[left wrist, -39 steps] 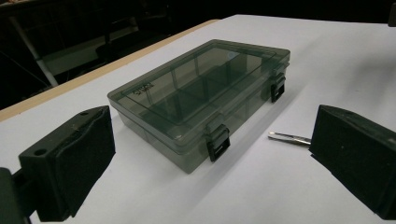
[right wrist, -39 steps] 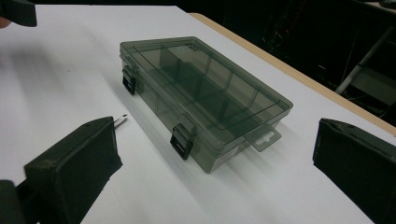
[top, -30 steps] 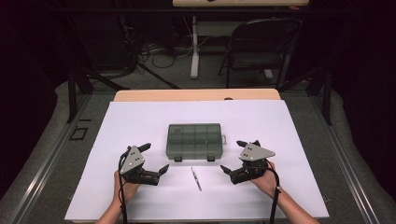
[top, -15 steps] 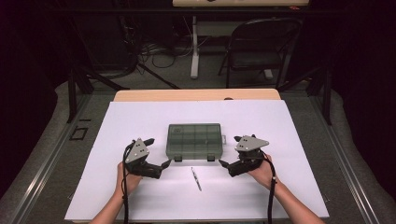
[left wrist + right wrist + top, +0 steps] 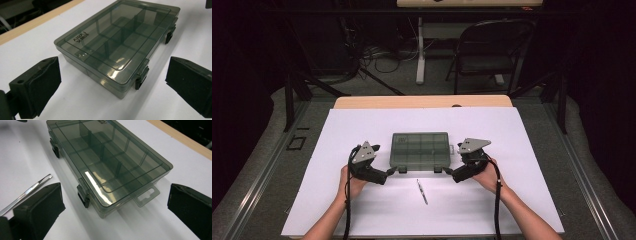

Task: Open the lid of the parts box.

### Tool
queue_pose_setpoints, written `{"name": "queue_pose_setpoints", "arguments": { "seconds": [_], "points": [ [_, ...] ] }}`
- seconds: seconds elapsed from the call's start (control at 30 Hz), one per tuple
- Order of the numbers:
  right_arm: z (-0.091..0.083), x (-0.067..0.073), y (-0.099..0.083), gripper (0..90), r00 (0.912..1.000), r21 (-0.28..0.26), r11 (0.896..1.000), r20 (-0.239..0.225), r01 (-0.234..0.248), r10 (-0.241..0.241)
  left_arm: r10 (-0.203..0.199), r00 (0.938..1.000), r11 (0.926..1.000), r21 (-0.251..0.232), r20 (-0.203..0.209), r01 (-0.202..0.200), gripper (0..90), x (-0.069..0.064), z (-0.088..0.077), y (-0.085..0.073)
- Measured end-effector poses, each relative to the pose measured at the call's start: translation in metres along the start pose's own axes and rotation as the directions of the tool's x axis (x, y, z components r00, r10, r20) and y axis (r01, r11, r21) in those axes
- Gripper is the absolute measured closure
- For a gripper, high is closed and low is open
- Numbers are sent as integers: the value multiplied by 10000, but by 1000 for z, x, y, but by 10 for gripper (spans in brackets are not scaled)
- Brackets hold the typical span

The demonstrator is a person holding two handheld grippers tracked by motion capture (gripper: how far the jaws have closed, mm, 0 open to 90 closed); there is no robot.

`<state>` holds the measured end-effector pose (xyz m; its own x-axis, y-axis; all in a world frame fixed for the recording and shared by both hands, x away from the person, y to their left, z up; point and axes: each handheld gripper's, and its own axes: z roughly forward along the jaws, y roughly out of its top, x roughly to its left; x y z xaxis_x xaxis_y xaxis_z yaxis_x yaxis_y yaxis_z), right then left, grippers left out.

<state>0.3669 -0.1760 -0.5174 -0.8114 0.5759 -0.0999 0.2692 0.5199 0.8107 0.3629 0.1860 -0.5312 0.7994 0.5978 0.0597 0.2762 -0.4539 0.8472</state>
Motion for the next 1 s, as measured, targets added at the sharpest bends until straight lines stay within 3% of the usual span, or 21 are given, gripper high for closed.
{"name": "queue_pose_setpoints", "arguments": {
  "seconds": [0.23,0.4,0.47,0.8,1.0],
  "points": [
    [10,-7,0,0,9994,329,9994,-331,-109,120,170,9996,9982,569,209,-181,0,3,9,-1],
    [16,-9,-2,0,9989,688,9975,-431,-131,161,467,9986,9920,1160,228,-490,0,5,13,-1],
    [15,-10,-2,0,9987,790,9968,-491,-127,166,355,9988,9914,1245,332,-393,3,6,14,-2],
    [20,-9,-8,0,9976,1315,9910,-618,-230,314,523,9982,9879,1443,298,-561,157,6,15,-4],
    [21,-8,-8,40,9979,1290,9915,-589,-192,270,693,9969,9865,1460,370,-740,246,3,16,-6]
  ]
}}
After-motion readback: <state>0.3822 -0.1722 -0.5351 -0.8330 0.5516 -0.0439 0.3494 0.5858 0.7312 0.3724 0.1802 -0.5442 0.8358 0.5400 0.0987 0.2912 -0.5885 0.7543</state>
